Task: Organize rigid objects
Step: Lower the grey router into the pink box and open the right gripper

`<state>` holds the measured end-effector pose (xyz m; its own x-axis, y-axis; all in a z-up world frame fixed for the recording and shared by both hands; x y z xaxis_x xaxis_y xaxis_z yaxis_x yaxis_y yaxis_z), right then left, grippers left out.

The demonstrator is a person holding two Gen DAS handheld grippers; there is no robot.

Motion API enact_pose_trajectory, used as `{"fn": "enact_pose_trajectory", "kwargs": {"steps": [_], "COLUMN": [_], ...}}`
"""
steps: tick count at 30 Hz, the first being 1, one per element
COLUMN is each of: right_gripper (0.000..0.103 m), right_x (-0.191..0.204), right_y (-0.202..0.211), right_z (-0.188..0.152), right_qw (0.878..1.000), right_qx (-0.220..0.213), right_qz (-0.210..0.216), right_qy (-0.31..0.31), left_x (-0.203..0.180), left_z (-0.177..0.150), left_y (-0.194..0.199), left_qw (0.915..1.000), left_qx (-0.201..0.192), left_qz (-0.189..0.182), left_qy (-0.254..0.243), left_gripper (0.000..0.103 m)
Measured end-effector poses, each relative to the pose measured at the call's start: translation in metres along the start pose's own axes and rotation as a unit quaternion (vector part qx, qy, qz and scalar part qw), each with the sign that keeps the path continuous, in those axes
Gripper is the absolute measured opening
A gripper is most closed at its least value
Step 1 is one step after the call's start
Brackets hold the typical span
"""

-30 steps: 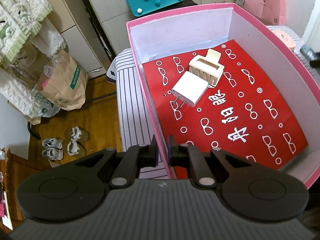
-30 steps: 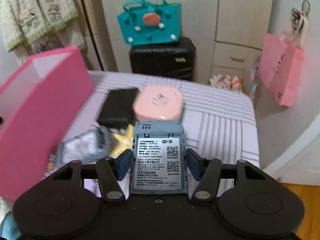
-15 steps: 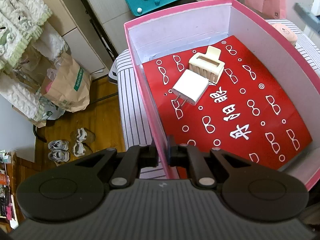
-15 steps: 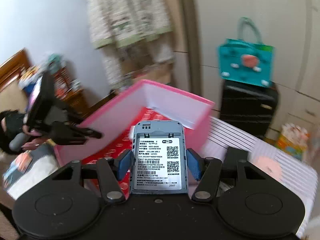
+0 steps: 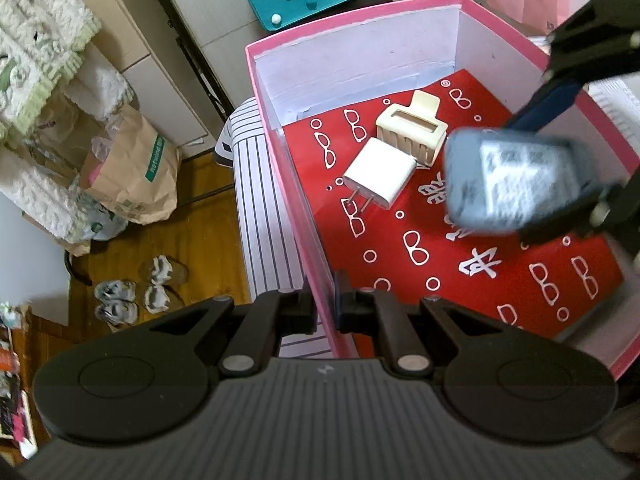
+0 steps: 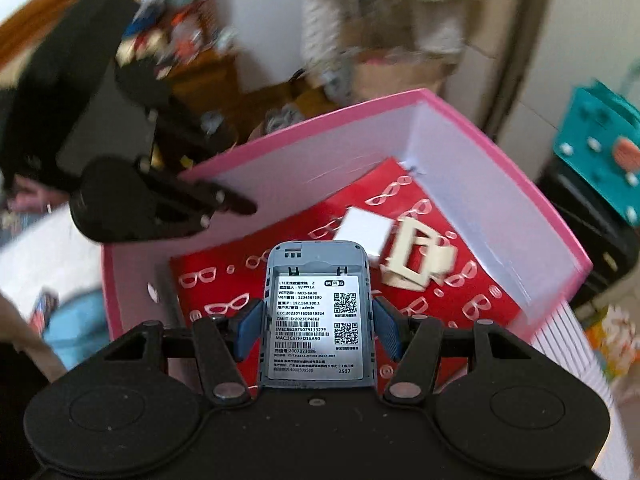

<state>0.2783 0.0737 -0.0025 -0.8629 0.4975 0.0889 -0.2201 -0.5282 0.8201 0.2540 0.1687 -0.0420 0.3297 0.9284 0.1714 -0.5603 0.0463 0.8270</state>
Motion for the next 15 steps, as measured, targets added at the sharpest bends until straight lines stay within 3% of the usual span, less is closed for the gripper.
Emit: {"fn": "enact_pose_trajectory", "kwargs": {"steps": [15], "right_gripper": [0.064], "right_x": [0.014], "right_y": [-0.059], "right_z": [0.012], "right_qw": [0.990], "right_qx": [0.102], "right_qz": [0.043], "right_qy": [0.089], "left_x": [0.002], "left_z": [0.001], "left_y": [-0.001], "left_qw": [0.9999], "left_qx": [0.004], "left_qz": [-0.008], "left_qy": [0.005], "left_gripper": [0.007]}}
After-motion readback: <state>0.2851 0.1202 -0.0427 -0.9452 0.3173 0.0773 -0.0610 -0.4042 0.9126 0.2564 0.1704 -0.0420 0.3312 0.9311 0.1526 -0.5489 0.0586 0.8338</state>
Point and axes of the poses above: each gripper's, at about its wrist camera, not at the fingertips, and y roughly against the way its jaws point, x to its left, z to its top, the point moved 7 cm from there along -y, roughly the way its jaws point, and after that the axes turned 5 degrees about -x, right-handed, at the moved point
